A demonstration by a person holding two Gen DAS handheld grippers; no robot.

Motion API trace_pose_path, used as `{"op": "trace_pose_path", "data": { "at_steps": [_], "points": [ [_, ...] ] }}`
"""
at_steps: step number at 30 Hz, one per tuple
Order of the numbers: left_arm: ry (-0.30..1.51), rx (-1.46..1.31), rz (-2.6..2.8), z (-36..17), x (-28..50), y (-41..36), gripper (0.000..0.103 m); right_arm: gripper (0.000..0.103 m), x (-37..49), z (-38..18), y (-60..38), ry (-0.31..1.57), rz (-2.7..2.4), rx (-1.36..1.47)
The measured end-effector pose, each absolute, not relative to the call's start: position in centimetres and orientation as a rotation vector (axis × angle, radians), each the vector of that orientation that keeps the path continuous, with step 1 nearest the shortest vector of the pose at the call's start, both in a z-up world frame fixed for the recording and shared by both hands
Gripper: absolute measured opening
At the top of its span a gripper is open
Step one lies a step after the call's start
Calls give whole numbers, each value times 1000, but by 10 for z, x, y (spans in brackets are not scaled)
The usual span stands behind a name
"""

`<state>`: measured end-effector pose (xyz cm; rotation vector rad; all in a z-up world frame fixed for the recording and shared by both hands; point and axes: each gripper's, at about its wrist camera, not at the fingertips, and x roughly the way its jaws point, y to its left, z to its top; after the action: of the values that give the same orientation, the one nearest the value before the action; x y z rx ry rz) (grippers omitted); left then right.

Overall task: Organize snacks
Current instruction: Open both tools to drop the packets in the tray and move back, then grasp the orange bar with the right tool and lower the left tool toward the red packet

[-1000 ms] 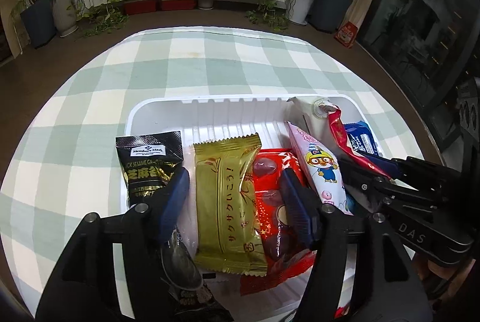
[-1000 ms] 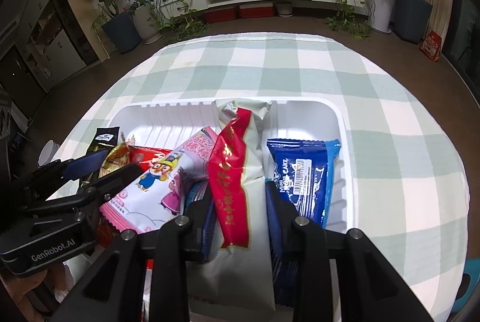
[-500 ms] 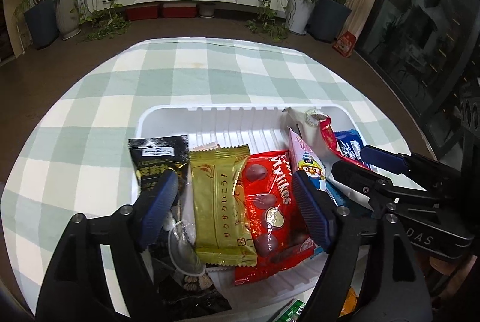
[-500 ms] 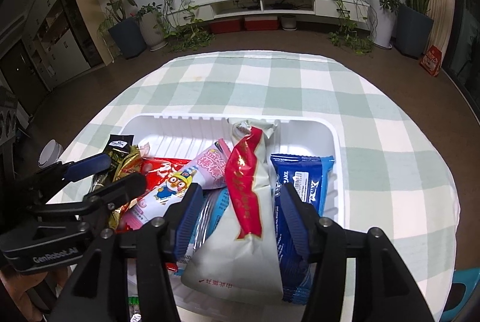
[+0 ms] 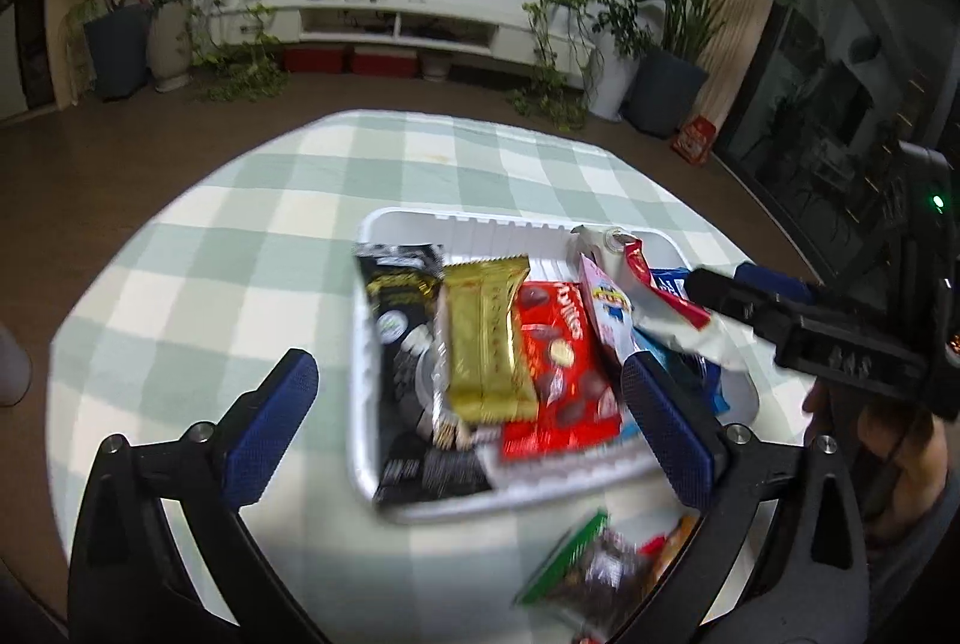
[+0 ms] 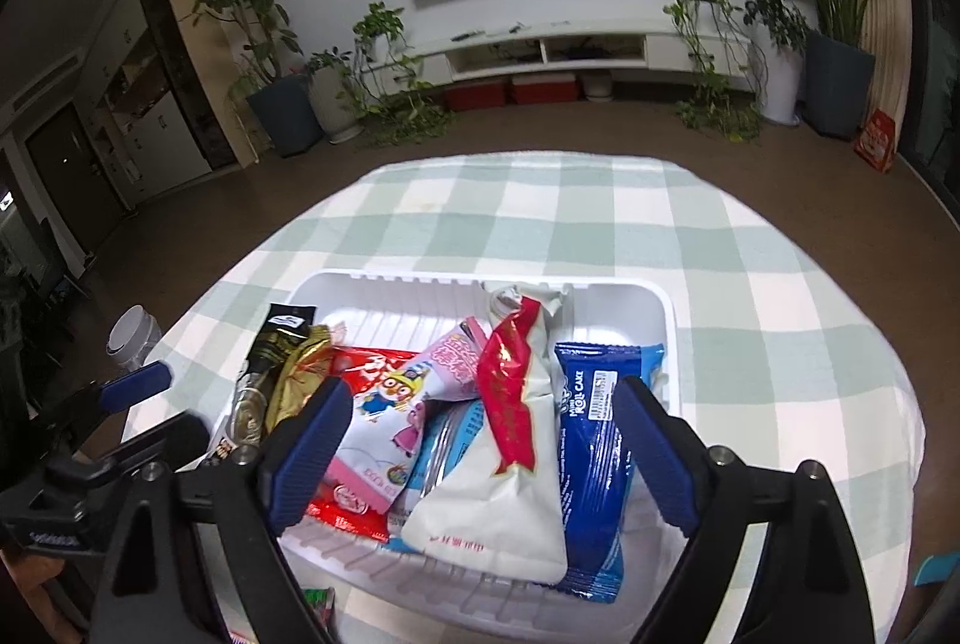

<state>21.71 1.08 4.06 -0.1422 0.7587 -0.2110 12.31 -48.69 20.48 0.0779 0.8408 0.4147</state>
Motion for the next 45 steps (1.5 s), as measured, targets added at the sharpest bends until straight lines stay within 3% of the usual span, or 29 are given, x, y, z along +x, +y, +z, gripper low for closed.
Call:
{"op": "trace_pose_path", "data": {
  "at_steps": [10, 18, 22, 45],
  "points": [
    [715, -133, -221, 25, 105, 11, 103, 91, 47, 235, -495, 667, 492, -25],
    [769, -96, -311, 16, 81, 0, 102, 86, -38, 221, -478, 619, 646, -226],
    [843, -46, -313, 1, 76, -5, 102, 75, -37, 205, -475, 673, 638, -301],
    [956, 88, -368, -34, 85, -39, 102, 66, -14, 165, -445, 788, 720, -440]
  ]
}}
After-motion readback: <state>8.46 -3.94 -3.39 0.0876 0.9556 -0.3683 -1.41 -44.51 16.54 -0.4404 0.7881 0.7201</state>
